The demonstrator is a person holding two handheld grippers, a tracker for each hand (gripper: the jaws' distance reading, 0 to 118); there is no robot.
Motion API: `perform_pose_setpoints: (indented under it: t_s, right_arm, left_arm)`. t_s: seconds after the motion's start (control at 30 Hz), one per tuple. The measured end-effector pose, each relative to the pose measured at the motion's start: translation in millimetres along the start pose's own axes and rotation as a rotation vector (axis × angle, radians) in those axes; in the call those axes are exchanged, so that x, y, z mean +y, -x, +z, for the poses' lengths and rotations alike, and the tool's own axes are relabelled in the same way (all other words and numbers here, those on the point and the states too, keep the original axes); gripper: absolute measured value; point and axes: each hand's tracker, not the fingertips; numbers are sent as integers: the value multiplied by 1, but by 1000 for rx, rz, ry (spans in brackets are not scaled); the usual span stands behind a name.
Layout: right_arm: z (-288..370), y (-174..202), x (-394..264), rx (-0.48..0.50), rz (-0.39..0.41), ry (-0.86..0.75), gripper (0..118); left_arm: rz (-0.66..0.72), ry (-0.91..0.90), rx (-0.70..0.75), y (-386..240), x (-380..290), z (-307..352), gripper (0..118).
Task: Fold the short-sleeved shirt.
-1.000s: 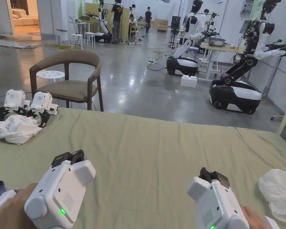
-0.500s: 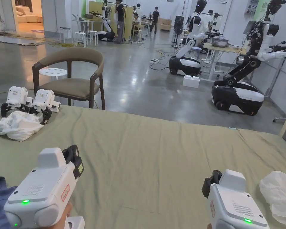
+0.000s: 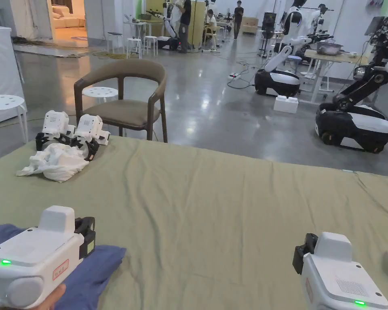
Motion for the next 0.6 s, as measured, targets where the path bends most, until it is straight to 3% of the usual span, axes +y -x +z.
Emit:
perform_pose_setpoints:
  t_s: [0.13, 0.23, 0.3, 0.37, 0.4, 0.6]
  right_arm:
    - [-5, 9, -8, 25, 12, 27, 0]
    - [-9, 18, -13, 50, 31, 46, 0]
    - [-13, 24, -16, 66, 40, 59, 0]
    - [-16, 29, -19, 77, 47, 72, 0]
    - [-17, 32, -20, 84, 51, 81, 0]
    - [-17, 43, -29, 105, 73, 112, 0]
  left_arm:
    - [45, 163, 96, 58, -15, 4, 3]
    - [84, 263, 150, 102, -30, 1, 30]
    - [117, 321, 160, 126, -44, -2, 42]
    - [110, 385, 175, 142, -57, -10, 87]
    - [109, 416, 172, 149, -66, -16, 97]
    - [120, 623, 200, 167, -114, -58, 99]
